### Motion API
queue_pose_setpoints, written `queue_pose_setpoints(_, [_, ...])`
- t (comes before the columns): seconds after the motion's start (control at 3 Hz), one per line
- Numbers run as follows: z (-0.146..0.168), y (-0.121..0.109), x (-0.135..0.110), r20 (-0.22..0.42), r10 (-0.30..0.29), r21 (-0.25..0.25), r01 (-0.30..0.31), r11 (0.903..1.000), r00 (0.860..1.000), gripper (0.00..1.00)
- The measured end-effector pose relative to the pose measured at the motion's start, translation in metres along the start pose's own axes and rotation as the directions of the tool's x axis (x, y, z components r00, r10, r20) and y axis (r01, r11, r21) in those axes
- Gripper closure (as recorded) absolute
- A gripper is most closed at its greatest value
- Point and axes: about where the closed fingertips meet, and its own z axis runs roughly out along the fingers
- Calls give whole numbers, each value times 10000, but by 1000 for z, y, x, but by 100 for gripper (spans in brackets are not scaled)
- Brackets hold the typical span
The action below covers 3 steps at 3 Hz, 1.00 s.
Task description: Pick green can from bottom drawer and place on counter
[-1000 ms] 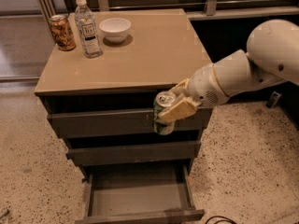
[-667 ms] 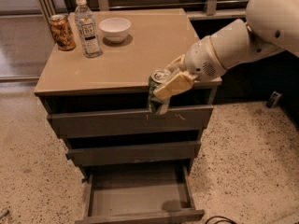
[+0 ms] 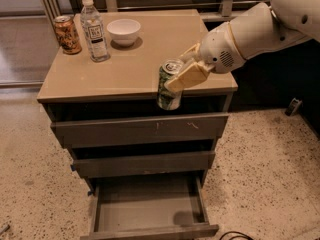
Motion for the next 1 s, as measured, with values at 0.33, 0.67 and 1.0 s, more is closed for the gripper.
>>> queue_pose_setpoints(0.33, [2,-25,1,-155,476,-68,-477,9988,9987,100])
queue_pose_setpoints(0.67, [4,-74,6,-641,1256,-82,-1263,9920,9900,100])
queue_pose_setpoints(1.0, [2,-101,8,-859,1529,16,-1533,9882,9845,100])
